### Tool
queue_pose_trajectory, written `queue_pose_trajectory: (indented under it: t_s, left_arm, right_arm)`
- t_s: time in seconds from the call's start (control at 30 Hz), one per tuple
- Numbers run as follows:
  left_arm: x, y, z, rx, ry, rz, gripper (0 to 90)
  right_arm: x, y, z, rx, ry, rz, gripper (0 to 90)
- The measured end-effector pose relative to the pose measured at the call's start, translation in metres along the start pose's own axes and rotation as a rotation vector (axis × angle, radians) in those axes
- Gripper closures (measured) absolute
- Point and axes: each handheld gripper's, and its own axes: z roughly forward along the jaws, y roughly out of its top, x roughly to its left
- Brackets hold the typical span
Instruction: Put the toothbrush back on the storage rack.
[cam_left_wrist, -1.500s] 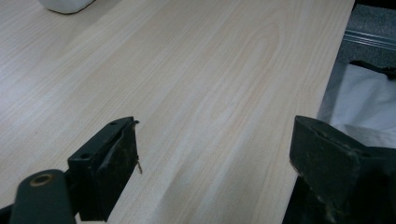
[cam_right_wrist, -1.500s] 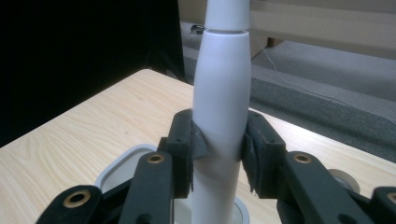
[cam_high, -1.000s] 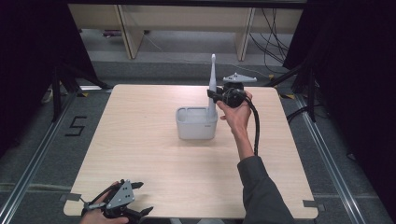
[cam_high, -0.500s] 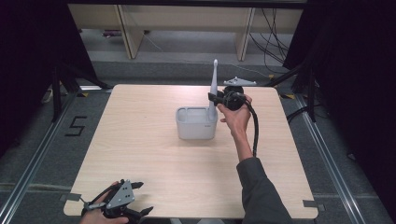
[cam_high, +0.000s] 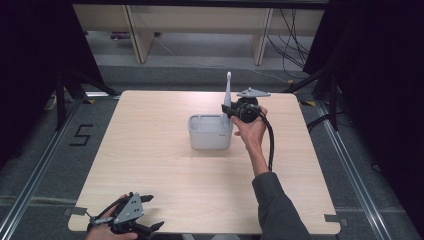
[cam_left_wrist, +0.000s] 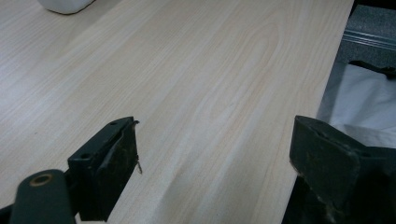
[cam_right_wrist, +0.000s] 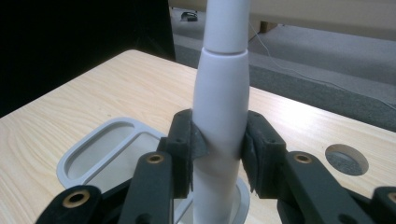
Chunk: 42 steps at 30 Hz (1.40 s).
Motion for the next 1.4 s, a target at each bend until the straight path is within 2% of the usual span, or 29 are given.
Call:
queue_pose_trajectory:
  t_s: [0.07,0.13,0.17,0.2,0.23,0.27,0.33,0.37,0.47,0.5,0.53,0.6,0.63,0.73,0.77,0.8,0.83,0.93,0.97,1.0,1.13,1.17,1.2,1.27,1.4]
  left_arm:
    - [0.000,0.000,0.000,0.001,-0.002,0.000,14.7]
    - [-0.003,-0.001,0.002,-0.030,0.003,-0.025,14.7]
    - [-0.002,0.000,0.002,-0.028,0.002,-0.022,14.7]
    - [-0.002,0.000,0.001,-0.020,0.007,-0.014,14.7]
    - [0.000,0.000,0.000,0.002,-0.001,0.003,14.7]
    - [-0.001,0.000,0.001,-0.014,-0.002,-0.014,14.7]
    - [-0.002,-0.001,0.002,-0.027,0.004,-0.019,14.7]
    - [-0.002,-0.001,0.002,-0.031,0.001,-0.025,14.7]
    - [-0.002,-0.001,0.002,-0.029,0.002,-0.023,14.7]
    - [-0.001,0.000,0.001,-0.008,0.007,0.000,14.7]
    - [-0.002,-0.001,0.002,-0.022,0.006,-0.015,14.7]
    - [-0.001,0.000,0.001,-0.009,0.006,0.000,14.7]
    - [-0.002,-0.001,0.002,-0.030,0.001,-0.024,14.7]
    - [-0.002,0.000,0.002,-0.029,0.004,-0.015,14.7]
    - [-0.001,0.000,0.001,-0.013,0.002,0.001,14.7]
    - [-0.002,-0.001,0.002,-0.030,0.002,-0.026,14.7]
    - [-0.002,-0.001,0.002,-0.029,0.002,-0.024,14.7]
    - [-0.002,-0.001,0.002,-0.020,0.004,-0.014,14.7]
    - [-0.002,-0.001,0.002,-0.021,0.009,-0.011,14.7]
    - [-0.003,-0.001,0.003,-0.035,0.001,-0.030,14.7]
    - [-0.002,-0.001,0.002,-0.028,0.001,-0.022,14.7]
    - [-0.002,-0.001,0.002,-0.028,0.001,-0.022,14.7]
    - [-0.003,-0.001,0.002,-0.031,0.001,-0.024,14.7]
    - [-0.002,-0.001,0.002,-0.027,0.001,-0.021,14.7]
    - [-0.003,-0.001,0.003,-0.034,0.005,-0.030,14.7]
  right_arm:
    - [0.002,-0.001,0.000,0.005,-0.005,0.016,66.4]
    - [0.002,-0.004,0.003,0.011,-0.005,-0.010,66.4]
    - [0.003,-0.005,0.003,0.015,-0.008,0.009,66.4]
    - [0.003,-0.006,0.003,0.019,-0.012,0.003,66.4]
    - [0.005,-0.007,0.003,0.024,-0.013,0.025,66.4]
    - [0.003,-0.007,0.004,0.019,-0.025,-0.014,66.4]
    - [0.004,-0.009,0.005,0.023,-0.011,-0.002,66.4]
    - [0.003,-0.009,0.005,0.023,-0.029,-0.020,66.4]
    - [0.004,-0.011,0.004,0.042,-0.031,-0.015,66.4]
    - [0.004,-0.012,0.006,0.028,-0.027,-0.013,66.4]
    - [0.004,-0.012,0.005,0.031,-0.024,-0.017,66.4]
    - [0.004,-0.014,0.005,0.036,-0.033,-0.022,66.5]
    - [0.004,-0.015,0.006,0.027,-0.043,-0.026,66.5]
    - [0.003,-0.017,0.006,0.038,-0.029,-0.022,67.2]
    - [0.003,-0.018,0.006,0.029,-0.035,-0.027,68.6]
    - [0.004,-0.019,0.006,0.021,-0.020,0.011,70.0]
    - [0.002,-0.018,0.005,0.012,-0.009,-0.016,70.4]
    - [0.004,-0.016,0.004,0.020,-0.006,-0.007,70.7]
    - [0.005,-0.016,0.003,0.028,-0.018,-0.025,71.1]
    - [0.004,-0.014,0.003,0.026,-0.025,-0.036,71.4]
    - [0.005,-0.015,0.003,0.031,-0.019,-0.031,70.9]
    - [0.007,-0.015,0.002,0.036,-0.017,-0.003,69.5]
    - [0.004,-0.015,0.003,0.025,-0.019,-0.025,66.0]
    - [0.006,-0.016,0.004,0.032,-0.012,0.011,59.9]
    - [0.007,-0.016,0.003,0.017,-0.021,-0.020,51.2]
